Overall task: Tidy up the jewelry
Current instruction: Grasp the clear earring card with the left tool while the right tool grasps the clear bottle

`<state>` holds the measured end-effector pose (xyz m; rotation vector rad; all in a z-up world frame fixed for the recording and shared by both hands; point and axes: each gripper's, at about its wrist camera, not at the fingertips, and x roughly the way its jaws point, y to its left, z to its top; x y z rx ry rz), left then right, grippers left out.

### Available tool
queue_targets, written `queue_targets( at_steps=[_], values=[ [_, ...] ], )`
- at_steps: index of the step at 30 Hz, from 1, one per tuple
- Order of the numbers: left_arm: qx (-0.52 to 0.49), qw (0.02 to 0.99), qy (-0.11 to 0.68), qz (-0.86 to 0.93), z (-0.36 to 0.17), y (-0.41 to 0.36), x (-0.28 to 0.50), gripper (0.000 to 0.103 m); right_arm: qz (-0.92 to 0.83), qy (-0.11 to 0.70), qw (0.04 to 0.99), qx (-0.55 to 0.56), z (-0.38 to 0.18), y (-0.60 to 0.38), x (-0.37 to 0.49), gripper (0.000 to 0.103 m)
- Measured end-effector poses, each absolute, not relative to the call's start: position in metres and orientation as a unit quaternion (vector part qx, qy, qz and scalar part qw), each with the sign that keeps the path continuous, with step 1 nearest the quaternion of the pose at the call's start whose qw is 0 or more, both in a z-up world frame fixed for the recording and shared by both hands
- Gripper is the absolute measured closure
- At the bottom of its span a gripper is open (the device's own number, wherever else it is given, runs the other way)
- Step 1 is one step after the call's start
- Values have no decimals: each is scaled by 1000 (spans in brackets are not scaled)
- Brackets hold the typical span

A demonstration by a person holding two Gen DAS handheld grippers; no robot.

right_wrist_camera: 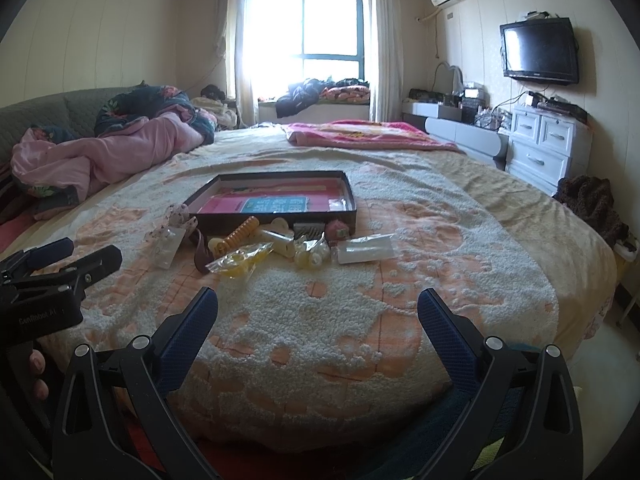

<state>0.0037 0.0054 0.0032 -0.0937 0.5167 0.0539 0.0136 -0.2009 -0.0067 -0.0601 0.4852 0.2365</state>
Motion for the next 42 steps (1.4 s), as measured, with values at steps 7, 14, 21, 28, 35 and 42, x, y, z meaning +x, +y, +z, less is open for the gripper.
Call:
queue_targets(
  at_steps=[7, 14, 21, 28, 35, 42],
  values=[
    [-69, 958, 276, 44, -9, 29, 18, 11, 137, 258, 956, -34, -11, -190, 30, 6],
    [-80, 951, 292, 56, -16, 46, 31, 11, 158, 288, 944, -30, -16, -177, 55, 6],
    [-80, 940, 325, 64, -27, 54, 54, 11, 164, 303, 938, -20, -17, -172, 87, 6],
    [-81, 937, 334, 60, -30, 57, 77, 11, 148, 307, 940, -12, -19, -174, 117, 6],
    [-96, 935, 340, 40, -33, 62, 101, 11, 133, 315, 940, -15, -22, -173, 148, 6],
    [-95, 930, 354, 39, -44, 66, 123, 11, 130, 338, 932, -14, -36, -166, 175, 6]
  ],
)
